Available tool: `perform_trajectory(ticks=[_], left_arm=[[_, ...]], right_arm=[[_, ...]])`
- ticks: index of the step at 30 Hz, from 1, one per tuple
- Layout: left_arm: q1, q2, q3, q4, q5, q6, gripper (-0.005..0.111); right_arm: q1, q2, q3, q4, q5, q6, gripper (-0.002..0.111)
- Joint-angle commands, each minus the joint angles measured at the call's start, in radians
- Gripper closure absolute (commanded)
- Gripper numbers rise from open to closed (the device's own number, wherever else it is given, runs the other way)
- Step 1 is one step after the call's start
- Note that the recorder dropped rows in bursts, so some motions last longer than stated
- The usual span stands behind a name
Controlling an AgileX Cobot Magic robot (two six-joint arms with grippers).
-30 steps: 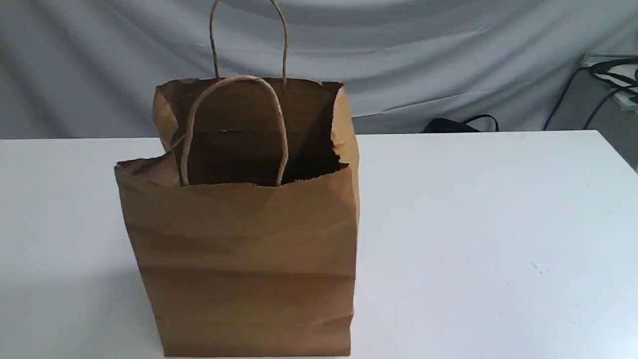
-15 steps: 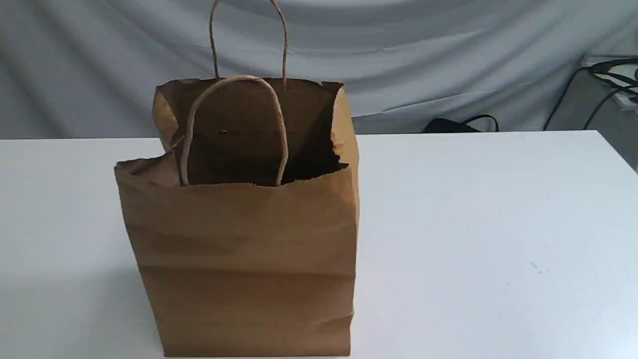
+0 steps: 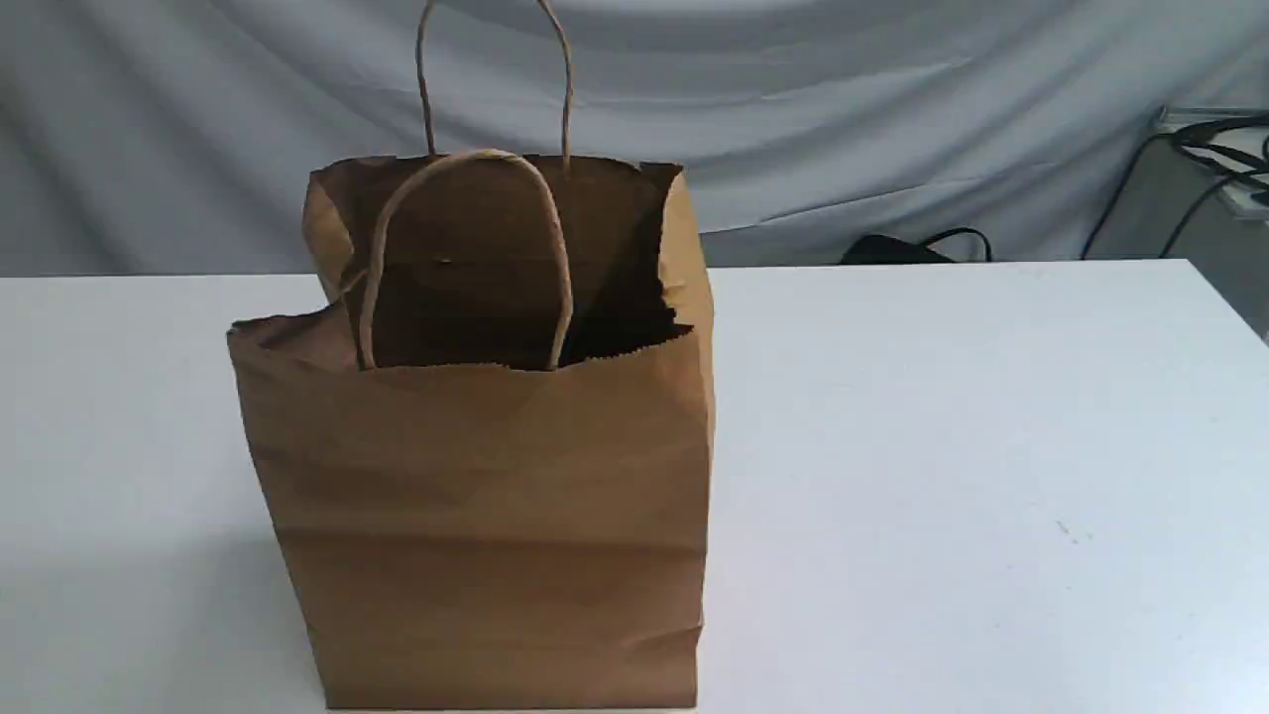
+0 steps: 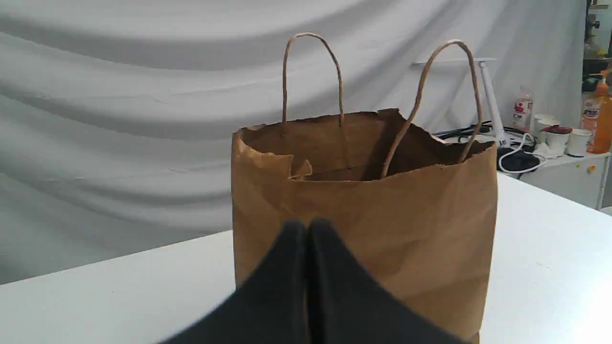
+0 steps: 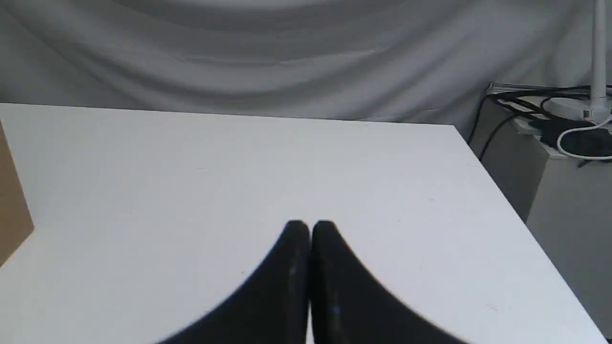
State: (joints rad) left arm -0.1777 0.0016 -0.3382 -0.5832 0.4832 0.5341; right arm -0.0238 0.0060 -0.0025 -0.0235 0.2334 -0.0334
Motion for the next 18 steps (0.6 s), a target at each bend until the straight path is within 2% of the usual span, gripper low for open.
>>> perform_trajectory(ticks=[1, 7, 11, 13, 18], left_arm=[[0.0, -0.002, 0.006, -0.005, -0.001, -0.002, 0.107], [0.002, -0.002, 0.006, -0.048, -0.001, -0.006, 0.107], [0.051, -0.002, 0.008, -0.068, -0.007, -0.006, 0.107], [0.088, -0.002, 0.018, -0.071, -0.04, -0.006, 0.107], [0.176, -0.002, 0.108, -0.105, -0.248, -0.006, 0.107]], right_arm=[[-0.006, -0.006, 0.003, 0.009, 0.0, -0.011, 0.108], [-0.006, -0.006, 0.003, 0.009, 0.0, -0.011, 0.108], [-0.006, -0.006, 0.003, 0.009, 0.0, -0.011, 0.108], [-0.006, -0.006, 0.003, 0.009, 0.0, -0.011, 0.108], [-0.006, -0.006, 0.003, 0.008, -0.001, -0.011, 0.108]])
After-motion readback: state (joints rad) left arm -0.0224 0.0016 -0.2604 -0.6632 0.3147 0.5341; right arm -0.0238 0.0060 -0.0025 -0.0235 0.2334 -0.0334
